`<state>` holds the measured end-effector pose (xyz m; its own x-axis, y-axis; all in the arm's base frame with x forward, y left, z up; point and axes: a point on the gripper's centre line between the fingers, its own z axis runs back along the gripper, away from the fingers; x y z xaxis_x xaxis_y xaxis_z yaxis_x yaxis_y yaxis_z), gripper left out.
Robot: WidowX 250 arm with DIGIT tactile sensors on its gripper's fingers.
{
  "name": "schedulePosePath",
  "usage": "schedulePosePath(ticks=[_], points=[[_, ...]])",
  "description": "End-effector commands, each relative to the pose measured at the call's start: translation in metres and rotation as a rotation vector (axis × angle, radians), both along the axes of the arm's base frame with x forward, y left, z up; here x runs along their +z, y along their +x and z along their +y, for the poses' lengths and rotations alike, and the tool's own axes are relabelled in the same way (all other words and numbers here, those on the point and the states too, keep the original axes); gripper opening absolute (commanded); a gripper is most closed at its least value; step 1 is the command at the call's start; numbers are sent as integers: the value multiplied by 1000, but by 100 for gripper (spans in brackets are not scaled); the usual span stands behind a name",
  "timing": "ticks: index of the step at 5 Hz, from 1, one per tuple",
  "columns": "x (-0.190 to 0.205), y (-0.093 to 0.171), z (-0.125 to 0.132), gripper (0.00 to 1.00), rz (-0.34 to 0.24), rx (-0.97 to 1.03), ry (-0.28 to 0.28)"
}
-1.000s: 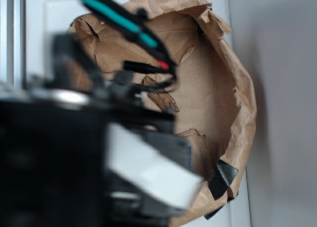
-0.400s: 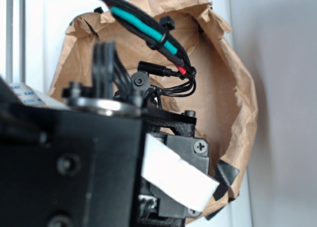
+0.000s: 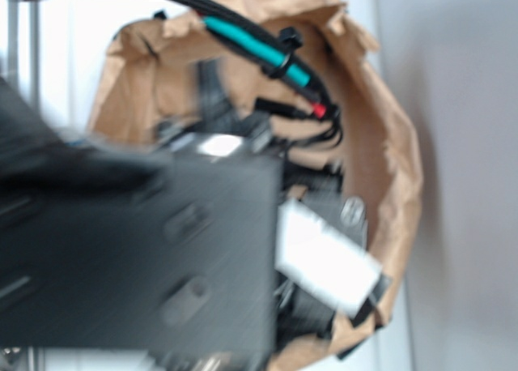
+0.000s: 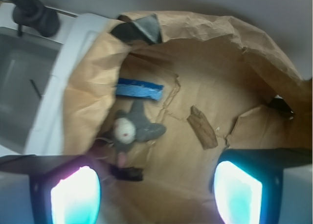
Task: Grab the wood chip.
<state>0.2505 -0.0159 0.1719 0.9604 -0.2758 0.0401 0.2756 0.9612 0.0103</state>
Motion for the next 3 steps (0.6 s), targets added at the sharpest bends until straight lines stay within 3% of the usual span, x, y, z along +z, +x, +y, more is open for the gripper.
schedulePosePath(ticks=[1, 2, 3], points=[[-17, 15, 36, 100, -1, -97, 44], [-30, 32, 47, 100, 30, -115, 82], [-54, 38, 47, 100, 60, -154, 60]])
